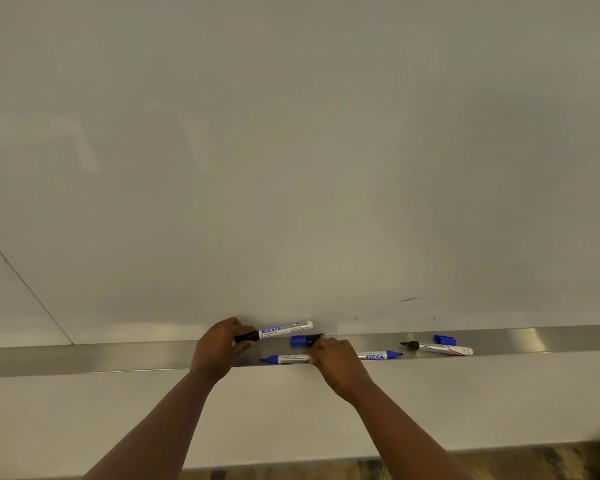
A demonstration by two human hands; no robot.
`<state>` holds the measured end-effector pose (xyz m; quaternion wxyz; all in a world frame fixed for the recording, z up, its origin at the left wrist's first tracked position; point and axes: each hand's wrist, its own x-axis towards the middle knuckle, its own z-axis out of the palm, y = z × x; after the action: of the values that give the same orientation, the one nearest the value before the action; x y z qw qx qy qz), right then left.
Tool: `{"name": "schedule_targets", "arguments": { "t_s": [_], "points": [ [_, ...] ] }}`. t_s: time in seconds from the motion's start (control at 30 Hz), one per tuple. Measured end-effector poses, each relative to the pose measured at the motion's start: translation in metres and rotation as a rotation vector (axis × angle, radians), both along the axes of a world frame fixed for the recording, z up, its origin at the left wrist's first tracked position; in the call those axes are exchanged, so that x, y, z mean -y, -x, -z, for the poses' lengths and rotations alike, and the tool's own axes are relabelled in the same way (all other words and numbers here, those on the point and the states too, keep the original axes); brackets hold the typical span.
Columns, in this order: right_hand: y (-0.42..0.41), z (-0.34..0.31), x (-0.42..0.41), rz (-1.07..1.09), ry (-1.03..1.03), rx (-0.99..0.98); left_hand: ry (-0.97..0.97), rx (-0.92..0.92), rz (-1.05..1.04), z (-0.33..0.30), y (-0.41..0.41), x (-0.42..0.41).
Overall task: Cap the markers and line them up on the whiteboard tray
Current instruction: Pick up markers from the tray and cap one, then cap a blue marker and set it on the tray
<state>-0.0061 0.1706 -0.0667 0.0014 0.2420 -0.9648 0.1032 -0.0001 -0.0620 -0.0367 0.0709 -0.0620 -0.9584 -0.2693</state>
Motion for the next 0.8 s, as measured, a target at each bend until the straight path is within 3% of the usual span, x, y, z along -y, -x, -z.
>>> {"name": "schedule_targets", "arguments": {
  "t_s": [0.13,0.5,0.8],
  "points": [
    [0.008,0.006,-0.005,0.024,-0.060,-0.016,0.040,0.034,0.000,0.003,-0.002,0.009],
    [0.012,-0.005,-0.064,0.172,0.111,-0.143,0.169,0.129,0.050,0.010,-0.010,0.020],
    [0.009,-0.015,-0.076,0.222,0.101,-0.148,0.377,0.144,0.163,0.000,-0.002,0.005]
  ]
}}
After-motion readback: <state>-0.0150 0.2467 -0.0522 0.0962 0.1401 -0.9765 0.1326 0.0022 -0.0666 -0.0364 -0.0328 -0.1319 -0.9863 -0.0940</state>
